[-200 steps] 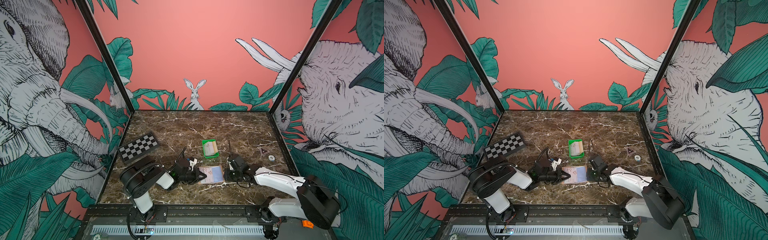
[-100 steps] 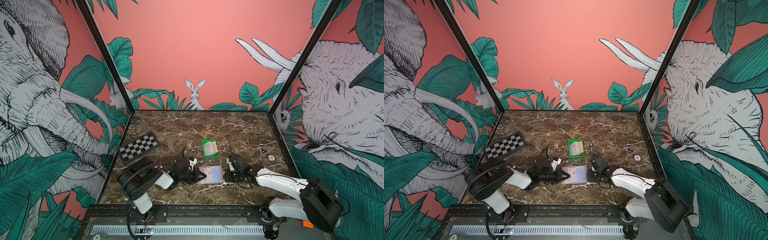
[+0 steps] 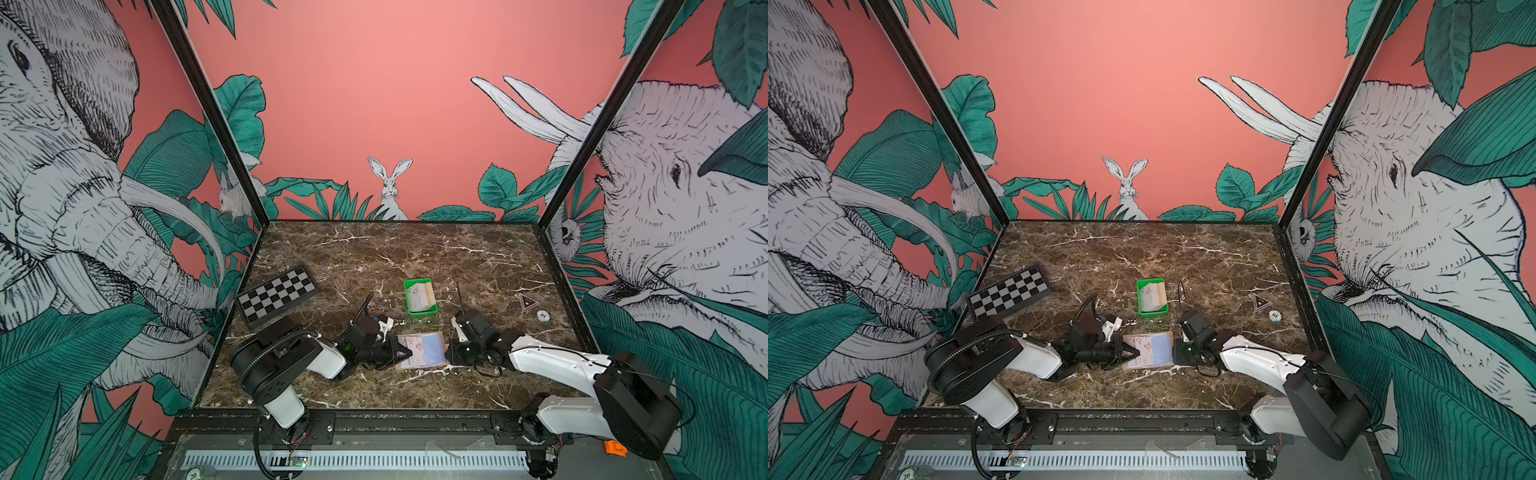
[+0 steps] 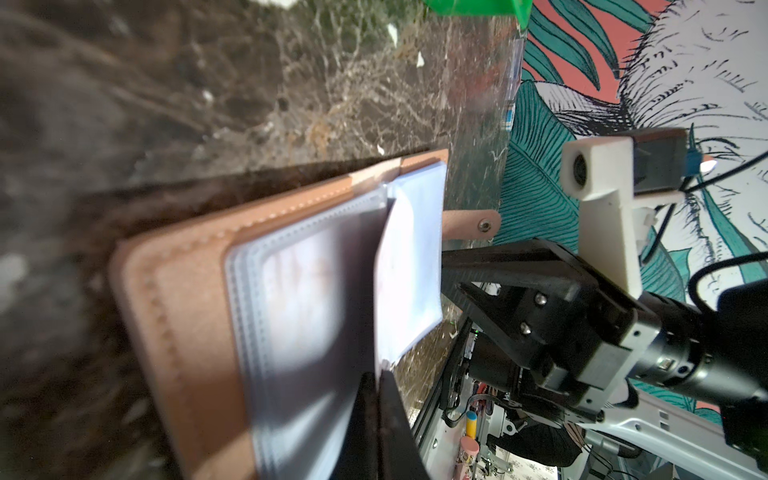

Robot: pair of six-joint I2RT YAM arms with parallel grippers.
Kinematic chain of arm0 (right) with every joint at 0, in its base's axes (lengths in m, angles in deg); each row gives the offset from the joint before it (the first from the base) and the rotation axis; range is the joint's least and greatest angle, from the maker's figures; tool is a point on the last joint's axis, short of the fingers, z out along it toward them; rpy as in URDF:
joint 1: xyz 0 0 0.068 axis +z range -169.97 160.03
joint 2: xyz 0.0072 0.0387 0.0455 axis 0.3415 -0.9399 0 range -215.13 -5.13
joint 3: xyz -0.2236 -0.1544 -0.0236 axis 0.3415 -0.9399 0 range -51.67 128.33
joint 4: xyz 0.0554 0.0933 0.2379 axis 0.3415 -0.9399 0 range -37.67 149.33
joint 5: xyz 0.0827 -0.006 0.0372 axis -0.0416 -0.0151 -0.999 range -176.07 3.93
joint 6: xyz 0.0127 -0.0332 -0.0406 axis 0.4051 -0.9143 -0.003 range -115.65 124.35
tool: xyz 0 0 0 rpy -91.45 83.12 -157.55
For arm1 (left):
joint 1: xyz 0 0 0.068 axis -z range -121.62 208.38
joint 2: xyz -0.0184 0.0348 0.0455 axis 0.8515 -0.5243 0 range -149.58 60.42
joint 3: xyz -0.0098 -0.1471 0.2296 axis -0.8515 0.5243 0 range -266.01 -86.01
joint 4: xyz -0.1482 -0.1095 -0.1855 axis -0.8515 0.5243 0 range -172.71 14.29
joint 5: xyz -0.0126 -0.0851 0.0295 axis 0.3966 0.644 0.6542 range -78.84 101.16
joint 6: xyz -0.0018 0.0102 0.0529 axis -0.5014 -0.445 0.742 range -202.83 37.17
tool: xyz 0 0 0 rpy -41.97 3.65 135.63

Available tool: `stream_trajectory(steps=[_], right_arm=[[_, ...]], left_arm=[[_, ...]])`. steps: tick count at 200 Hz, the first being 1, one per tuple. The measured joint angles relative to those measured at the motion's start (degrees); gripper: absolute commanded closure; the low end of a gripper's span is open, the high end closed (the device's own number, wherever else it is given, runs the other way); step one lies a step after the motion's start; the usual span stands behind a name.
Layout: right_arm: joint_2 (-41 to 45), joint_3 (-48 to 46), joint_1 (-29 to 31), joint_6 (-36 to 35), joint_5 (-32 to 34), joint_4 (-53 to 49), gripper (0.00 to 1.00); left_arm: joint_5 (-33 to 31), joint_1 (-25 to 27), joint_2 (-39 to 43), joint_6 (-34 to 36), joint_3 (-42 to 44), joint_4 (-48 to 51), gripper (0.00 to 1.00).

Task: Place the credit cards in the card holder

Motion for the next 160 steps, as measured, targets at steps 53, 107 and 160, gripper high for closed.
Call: stream_trajectory(steps=[53, 107, 160], right_arm=[[-0.61, 0.22, 0.04, -0.17, -0.15, 0.66, 0.82], [-0.72, 0.33, 0.07, -0.31, -0.13, 0.68, 0.82], [-0.74, 0.35, 0.15, -0.39, -0.11, 0.68, 0.82]], left_arm=[[0.04, 0.09, -0.07, 0.00, -0.22, 0.00, 1.00], [0.24, 0.09, -0.94, -0.04, -1.07, -0.31, 1.00], [-0.72, 0.09, 0.83, 0.85, -1.07, 2.93, 1.00]])
